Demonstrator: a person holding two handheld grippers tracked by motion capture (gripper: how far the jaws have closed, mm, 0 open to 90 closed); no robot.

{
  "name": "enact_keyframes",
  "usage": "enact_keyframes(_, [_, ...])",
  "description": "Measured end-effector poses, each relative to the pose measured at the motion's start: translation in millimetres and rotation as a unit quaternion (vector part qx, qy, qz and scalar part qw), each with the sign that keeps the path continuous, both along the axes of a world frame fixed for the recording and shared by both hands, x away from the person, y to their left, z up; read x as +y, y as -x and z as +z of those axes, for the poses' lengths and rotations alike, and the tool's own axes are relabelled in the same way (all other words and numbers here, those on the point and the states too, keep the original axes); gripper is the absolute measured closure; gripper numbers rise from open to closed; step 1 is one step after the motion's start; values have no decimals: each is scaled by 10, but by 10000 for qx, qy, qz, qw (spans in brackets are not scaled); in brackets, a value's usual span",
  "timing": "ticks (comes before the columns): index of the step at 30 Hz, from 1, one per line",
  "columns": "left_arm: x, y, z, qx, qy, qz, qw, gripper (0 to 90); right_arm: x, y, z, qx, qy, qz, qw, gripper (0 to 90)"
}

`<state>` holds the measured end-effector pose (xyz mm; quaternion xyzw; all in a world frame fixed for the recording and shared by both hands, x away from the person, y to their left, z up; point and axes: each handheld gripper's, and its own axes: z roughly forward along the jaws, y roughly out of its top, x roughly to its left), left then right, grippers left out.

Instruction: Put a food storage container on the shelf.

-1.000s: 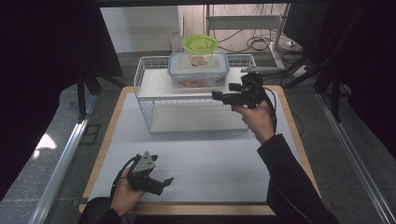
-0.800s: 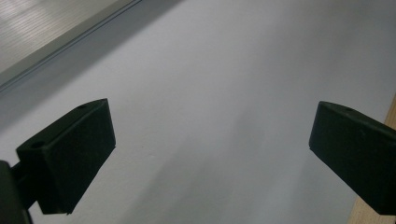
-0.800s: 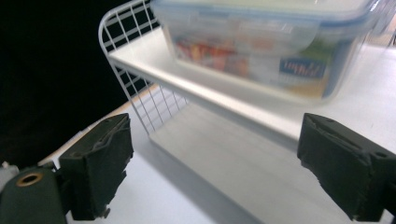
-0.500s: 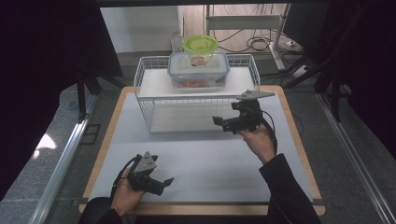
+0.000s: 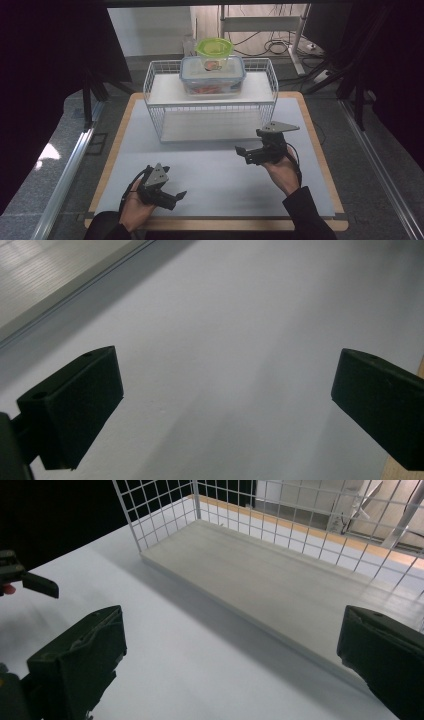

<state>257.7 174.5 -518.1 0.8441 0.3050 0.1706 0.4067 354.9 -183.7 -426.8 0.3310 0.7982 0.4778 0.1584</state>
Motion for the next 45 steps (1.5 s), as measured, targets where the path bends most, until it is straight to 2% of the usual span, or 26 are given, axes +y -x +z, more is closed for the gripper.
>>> enact_keyframes(6, [3,0,-1,-2,17,-6,10000,2,-62,125,-120,8,41,-55,10000,0])
enact_keyframes(15, [-5,0,-5,15,6,-17,10000,2,-198,344,-362,114,240,-245,9993,0])
enact_keyframes(26, [-13,-1,-12,31,-21,-32,10000,3,-326,543,-543,136,410,-400,9983,0])
enact_keyframes(34, [-21,1,-16,3,-46,-65,10000,5,-421,619,-694,327,594,-438,9967,0])
enact_keyframes(42, [-29,1,-26,-1,-67,-85,9999,6,-476,662,-822,689,890,-507,9924,0])
enact_keyframes(45, [-31,0,-29,3,-77,-88,9999,6,-472,651,-851,754,950,-514,9913,0])
